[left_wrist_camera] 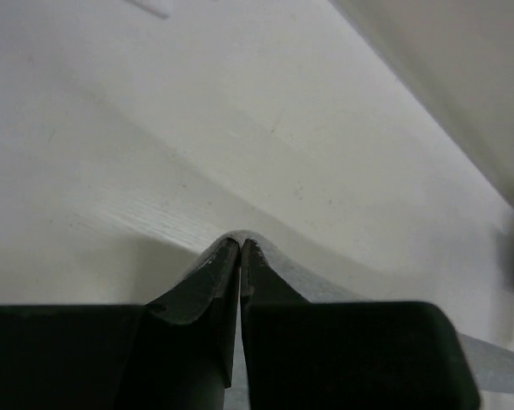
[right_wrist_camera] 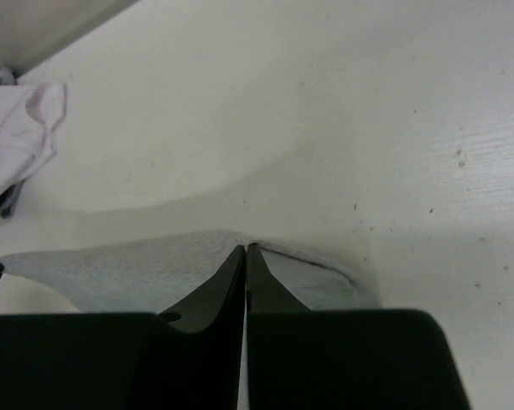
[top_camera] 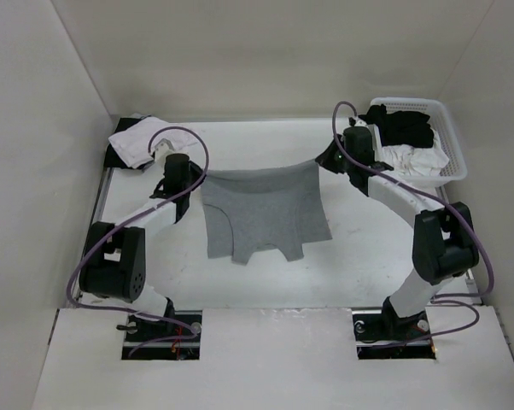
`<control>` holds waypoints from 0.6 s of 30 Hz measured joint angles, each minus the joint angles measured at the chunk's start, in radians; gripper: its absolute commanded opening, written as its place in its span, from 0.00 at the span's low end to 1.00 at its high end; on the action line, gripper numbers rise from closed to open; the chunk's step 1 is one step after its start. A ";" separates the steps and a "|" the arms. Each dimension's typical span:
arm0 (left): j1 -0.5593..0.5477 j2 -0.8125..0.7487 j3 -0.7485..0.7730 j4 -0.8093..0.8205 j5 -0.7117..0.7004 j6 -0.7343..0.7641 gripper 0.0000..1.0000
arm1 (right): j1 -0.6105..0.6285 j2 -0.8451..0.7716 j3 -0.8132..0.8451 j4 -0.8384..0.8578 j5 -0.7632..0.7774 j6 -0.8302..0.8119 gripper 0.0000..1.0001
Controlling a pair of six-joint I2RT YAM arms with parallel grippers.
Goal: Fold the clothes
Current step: Fold the tank top
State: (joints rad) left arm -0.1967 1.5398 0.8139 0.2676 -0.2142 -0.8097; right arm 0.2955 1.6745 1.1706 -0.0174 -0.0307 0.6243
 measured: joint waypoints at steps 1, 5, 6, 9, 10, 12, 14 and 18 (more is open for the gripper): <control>0.003 -0.002 0.002 0.015 0.010 -0.007 0.01 | -0.002 -0.003 0.005 0.007 -0.004 0.000 0.03; 0.000 -0.101 -0.046 0.049 0.032 -0.021 0.01 | -0.002 -0.054 -0.046 0.048 -0.011 0.000 0.03; -0.007 -0.153 -0.080 0.052 0.036 -0.024 0.02 | -0.001 -0.077 -0.081 0.058 -0.011 0.001 0.03; -0.042 -0.330 -0.202 0.059 0.039 -0.033 0.02 | 0.000 -0.161 -0.219 0.079 -0.007 0.016 0.03; -0.053 -0.382 -0.237 0.056 0.040 -0.035 0.02 | 0.000 -0.186 -0.263 0.081 -0.003 0.023 0.03; -0.079 -0.486 -0.308 0.044 0.042 -0.040 0.02 | 0.000 -0.241 -0.356 0.091 0.003 0.040 0.03; -0.091 -0.593 -0.372 0.005 0.043 -0.045 0.02 | 0.000 -0.300 -0.440 0.100 0.009 0.058 0.03; -0.106 -0.840 -0.468 -0.131 0.042 -0.058 0.02 | 0.012 -0.432 -0.580 0.106 0.019 0.084 0.03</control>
State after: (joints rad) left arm -0.3023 0.6998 0.3462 0.1368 -0.1722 -0.8680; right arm 0.3073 1.2423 0.5907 0.0883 -0.0116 0.7078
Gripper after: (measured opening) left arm 0.021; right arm 0.031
